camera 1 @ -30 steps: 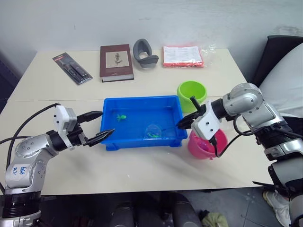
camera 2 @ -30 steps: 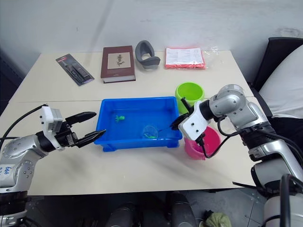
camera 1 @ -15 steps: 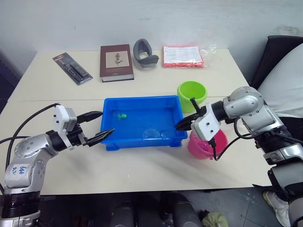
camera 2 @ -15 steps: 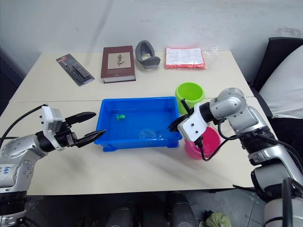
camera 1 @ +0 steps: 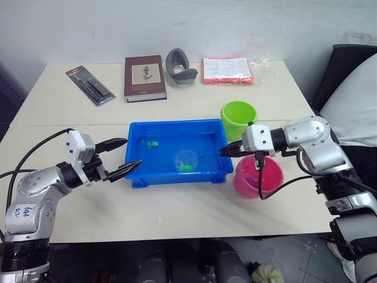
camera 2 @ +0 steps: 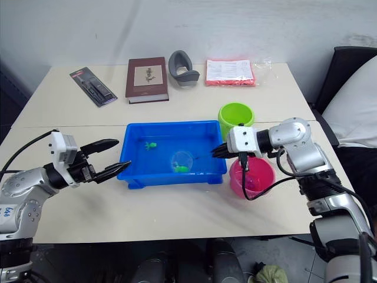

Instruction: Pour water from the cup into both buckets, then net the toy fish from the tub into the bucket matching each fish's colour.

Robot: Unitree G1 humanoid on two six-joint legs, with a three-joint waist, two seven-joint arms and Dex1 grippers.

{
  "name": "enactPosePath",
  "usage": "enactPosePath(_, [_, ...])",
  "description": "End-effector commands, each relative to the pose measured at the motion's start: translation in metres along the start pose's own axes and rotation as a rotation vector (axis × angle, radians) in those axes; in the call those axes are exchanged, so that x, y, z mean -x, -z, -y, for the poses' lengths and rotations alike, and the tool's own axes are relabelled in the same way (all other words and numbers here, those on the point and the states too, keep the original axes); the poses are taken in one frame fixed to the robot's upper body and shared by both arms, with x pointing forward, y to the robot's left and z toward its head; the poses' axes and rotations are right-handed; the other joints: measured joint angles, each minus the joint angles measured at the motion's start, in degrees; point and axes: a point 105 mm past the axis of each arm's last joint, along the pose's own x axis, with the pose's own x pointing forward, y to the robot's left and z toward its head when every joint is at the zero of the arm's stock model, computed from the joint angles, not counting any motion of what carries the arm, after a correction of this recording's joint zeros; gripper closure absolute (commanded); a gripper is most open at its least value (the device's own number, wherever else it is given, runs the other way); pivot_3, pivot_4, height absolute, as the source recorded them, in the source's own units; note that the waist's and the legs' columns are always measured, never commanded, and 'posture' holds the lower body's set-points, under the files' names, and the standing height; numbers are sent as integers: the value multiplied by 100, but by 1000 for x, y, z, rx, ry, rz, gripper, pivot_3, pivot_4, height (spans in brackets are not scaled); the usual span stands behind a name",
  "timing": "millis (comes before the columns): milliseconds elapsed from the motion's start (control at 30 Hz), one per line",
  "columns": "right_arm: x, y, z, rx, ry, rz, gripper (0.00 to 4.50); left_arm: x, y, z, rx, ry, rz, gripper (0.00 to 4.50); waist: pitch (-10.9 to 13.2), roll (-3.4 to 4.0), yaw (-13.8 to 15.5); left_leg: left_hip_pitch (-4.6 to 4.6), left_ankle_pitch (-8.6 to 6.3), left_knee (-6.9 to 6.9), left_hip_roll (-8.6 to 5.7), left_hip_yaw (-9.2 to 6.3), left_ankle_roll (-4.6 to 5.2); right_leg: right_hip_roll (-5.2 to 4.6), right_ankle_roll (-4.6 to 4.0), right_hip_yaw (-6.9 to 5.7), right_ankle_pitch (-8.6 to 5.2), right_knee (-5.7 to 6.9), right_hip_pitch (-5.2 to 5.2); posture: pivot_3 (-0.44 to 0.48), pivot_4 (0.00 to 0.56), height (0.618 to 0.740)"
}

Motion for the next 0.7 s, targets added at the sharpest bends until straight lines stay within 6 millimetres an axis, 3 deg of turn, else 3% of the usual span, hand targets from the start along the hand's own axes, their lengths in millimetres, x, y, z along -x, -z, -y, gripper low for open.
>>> enactPosePath(33, [9,-11,11,-50,61,61,4500,4,-12,-2,-44,-2,18,55,0,0,0,0,0,0,0,0,0,0,0,0,0,0,0,0,150,740])
enactPosePath(467, [62,-26,28,-285,253,182,4500,2,-35,-7,-22,18,67,55,0,0,11,-2,0,0,-1,-2,0,0,0,-1,0,-1,0,0,150,740])
enactPosePath(700, [99,-9,41,-282,466,70,4500,-16,-56,-14,8,5,127,55,0,0,28,-4,0,-1,-8,0,1,-2,1,1,1,-1,0,0,150,740])
